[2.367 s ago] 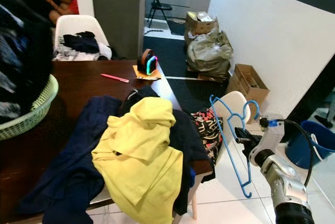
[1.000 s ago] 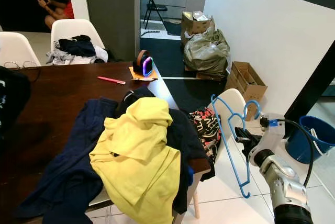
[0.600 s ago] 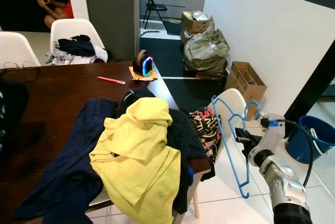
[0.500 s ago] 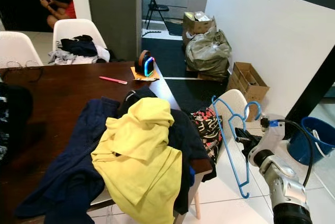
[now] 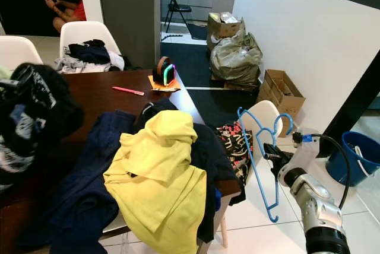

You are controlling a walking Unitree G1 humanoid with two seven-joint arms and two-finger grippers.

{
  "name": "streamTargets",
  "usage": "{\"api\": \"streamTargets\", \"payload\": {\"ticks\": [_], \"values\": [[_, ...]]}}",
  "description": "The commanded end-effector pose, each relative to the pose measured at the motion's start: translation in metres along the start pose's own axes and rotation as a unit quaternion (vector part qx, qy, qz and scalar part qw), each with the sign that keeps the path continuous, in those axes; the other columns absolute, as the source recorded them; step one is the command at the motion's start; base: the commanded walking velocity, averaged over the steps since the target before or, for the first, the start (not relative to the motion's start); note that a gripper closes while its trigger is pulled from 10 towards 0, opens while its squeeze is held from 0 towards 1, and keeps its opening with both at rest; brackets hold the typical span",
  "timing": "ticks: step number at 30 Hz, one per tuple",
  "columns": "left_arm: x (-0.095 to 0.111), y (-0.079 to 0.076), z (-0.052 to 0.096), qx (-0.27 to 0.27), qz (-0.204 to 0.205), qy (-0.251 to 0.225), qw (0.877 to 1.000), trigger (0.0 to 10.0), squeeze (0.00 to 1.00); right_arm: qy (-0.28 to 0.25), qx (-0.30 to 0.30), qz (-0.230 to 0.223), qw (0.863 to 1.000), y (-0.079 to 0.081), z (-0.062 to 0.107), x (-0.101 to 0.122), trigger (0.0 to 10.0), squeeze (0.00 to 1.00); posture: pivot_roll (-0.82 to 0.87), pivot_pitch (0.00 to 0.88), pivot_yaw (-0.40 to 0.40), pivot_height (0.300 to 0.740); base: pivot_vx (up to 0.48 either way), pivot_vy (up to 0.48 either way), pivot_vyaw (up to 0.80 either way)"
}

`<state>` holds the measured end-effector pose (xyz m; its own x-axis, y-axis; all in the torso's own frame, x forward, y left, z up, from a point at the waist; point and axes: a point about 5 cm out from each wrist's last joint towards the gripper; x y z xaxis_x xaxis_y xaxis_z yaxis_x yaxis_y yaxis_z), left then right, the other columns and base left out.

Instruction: Hang hanger

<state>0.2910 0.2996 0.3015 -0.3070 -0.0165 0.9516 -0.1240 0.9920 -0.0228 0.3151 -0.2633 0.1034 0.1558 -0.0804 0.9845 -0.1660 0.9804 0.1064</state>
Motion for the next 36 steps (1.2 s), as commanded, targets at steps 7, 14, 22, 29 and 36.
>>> {"api": "streamTargets", "payload": {"ticks": [7,14,22,29,36], "values": [[0.003,-0.011,0.005,0.0,0.038,-0.018,0.999,10.0,0.0,-0.008,0.003,-0.006,1.0,0.002,-0.003,0.0,10.0,0.0,0.08,0.0,-0.113,0.74,0.0,0.0,0.0],[0.008,-0.011,0.005,0.023,0.049,-0.034,0.998,10.0,0.0,-0.008,0.005,-0.008,1.0,0.003,-0.004,-0.001,10.0,0.0,0.07,0.0,-0.109,0.74,0.0,0.0,0.0],[0.027,0.044,0.019,0.219,-0.047,-0.081,0.971,10.0,0.0,-0.01,0.006,-0.01,1.0,0.003,-0.005,0.0,10.0,0.0,0.07,0.0,-0.108,0.74,0.0,0.0,0.0],[0.017,0.099,0.048,0.371,-0.002,-0.075,0.925,10.0,0.0,-0.01,0.007,-0.01,1.0,0.003,-0.005,0.0,10.0,0.0,0.07,0.0,-0.11,0.74,0.0,0.0,0.0],[-0.079,0.141,0.083,0.46,0.187,0.09,0.863,10.0,0.0,-0.009,0.01,-0.009,1.0,0.004,-0.005,0.001,10.0,0.0,0.07,0.0,-0.11,0.74,0.0,0.0,0.0]]}}
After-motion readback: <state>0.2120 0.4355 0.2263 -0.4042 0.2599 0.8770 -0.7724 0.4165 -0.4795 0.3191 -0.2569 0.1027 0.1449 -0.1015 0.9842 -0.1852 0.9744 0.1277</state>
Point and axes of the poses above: a point about 5 cm out from each wrist's last joint towards the gripper, its own z axis pointing back from the gripper into the wrist, its own x axis along the axis of the wrist's last joint, y = z × x, and after that the axes turned 13 degrees about z, right-handed
